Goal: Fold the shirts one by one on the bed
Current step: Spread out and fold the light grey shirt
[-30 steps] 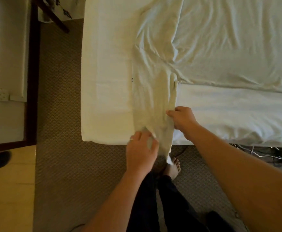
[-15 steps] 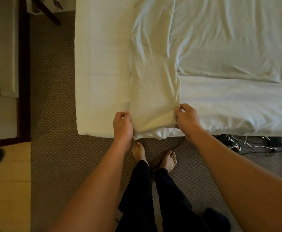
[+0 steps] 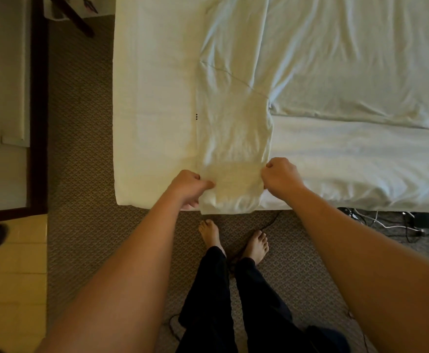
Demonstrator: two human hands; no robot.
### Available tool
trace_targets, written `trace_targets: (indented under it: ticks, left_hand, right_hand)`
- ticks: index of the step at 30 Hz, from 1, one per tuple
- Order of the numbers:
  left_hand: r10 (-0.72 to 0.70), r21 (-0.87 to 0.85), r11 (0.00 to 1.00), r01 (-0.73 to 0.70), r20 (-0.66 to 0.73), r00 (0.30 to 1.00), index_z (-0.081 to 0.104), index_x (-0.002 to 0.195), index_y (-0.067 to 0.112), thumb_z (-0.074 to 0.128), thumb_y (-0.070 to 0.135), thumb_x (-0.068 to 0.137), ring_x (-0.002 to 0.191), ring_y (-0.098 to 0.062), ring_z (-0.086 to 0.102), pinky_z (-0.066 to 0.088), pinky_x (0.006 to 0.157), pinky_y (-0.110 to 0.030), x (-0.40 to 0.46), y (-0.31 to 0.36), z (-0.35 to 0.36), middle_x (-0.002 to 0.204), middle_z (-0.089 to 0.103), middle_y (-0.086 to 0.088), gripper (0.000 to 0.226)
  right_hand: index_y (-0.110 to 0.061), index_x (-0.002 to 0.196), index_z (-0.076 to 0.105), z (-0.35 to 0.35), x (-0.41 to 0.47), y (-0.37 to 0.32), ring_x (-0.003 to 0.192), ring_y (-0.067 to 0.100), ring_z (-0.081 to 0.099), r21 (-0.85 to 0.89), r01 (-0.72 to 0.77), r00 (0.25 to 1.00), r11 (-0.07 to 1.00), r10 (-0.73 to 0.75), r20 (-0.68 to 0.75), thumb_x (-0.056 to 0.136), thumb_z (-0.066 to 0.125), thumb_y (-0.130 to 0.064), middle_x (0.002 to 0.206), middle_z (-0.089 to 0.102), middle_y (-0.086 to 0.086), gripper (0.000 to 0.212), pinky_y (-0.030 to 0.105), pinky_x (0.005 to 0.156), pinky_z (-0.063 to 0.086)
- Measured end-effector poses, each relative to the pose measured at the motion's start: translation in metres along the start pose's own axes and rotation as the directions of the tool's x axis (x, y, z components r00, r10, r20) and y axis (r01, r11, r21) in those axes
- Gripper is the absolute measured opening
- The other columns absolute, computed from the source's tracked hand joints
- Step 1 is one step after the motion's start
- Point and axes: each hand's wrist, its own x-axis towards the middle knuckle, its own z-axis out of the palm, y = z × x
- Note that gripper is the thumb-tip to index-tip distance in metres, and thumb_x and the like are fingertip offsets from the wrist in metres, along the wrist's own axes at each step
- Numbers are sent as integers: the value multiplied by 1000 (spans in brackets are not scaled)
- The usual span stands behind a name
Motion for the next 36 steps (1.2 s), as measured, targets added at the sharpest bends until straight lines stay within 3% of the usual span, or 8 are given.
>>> trace_targets:
  ticks: [4, 9, 14, 18, 22, 25, 31, 36]
  left_hand:
    - [-13, -298, 954, -35, -159, 987, 61, 81, 12, 67, 44, 91, 69, -25, 67, 54, 64, -32, 17, 28, -15, 82, 69, -7, 34]
    - [-8, -523, 836, -165, -313, 950, 60, 83, 13, 75, 54, 77, 75, -22, 59, 52, 70, -38, 45, 66, -29, 82, 60, -7, 45]
    - [-34, -472, 867, -158, -371, 928, 66, 78, 12, 75, 18, 86, 72, -27, 66, 60, 68, -41, 61, 69, -46, 80, 70, -12, 13]
    - [-59, -562, 818, -119, -288, 956, 61, 78, 7, 63, 17, 87, 50, -23, 52, 47, 49, -31, 72, 91, -70, 66, 59, -11, 13]
    - [13, -574, 794, -199, -312, 950, 67, 83, -5, 66, 45, 75, 69, -37, 69, 61, 69, -48, 115, 143, -99, 80, 73, -19, 51]
    - [100, -560, 788, -257, -295, 950, 67, 90, -7, 68, 58, 65, 80, -40, 71, 56, 80, -59, 154, 181, -126, 91, 71, -26, 70]
    - [223, -541, 777, -322, -242, 944, 62, 71, 6, 79, 52, 61, 63, -26, 56, 53, 62, -49, 205, 250, -161, 71, 59, -16, 50]
    - [342, -442, 799, -408, -224, 913, 36, 60, 17, 77, 23, 85, 46, -11, 29, 27, 46, -23, 234, 275, -163, 51, 31, 5, 49]
  right_hand:
    - [-7, 88, 63, -13, 15, -16, 78, 29, 64, 32, 16, 996, 999, -13, -84, 87, 54, -28, 85, 66, 10, 22, 39, 70, 55]
    - [-9, 85, 58, -28, 45, -37, 77, 30, 62, 383, 17, 993, 924, 31, -118, 87, 66, -22, 81, 62, 6, 15, 45, 76, 56]
    - [-12, 77, 57, -47, 64, -54, 71, 28, 57, 130, 15, 987, 991, 6, -160, 79, 59, -15, 72, 58, 4, 5, 32, 63, 43]
    - [-17, 88, 60, -69, 84, -85, 73, 21, 58, 7, 67, 953, 998, -62, -297, 85, 56, -24, 81, 62, 1, 9, 31, 61, 42]
    - [-18, 97, 63, -86, 126, -139, 80, 22, 60, -15, 203, 928, 979, -197, -315, 90, 54, -21, 88, 63, -1, 11, 33, 69, 50]
    - [-17, 105, 64, -95, 166, -188, 83, 20, 60, -47, 269, 905, 962, -269, -331, 93, 53, -18, 93, 64, -1, 16, 32, 70, 51]
    - [-17, 115, 62, -125, 240, -273, 94, 23, 59, -98, 251, 869, 963, -269, -416, 97, 53, -32, 111, 65, 4, 25, 34, 77, 46]
    - [-11, 123, 58, -143, 289, -321, 110, 32, 61, -74, 41, 905, 996, -68, -420, 89, 58, -60, 114, 62, 5, 59, 36, 80, 44]
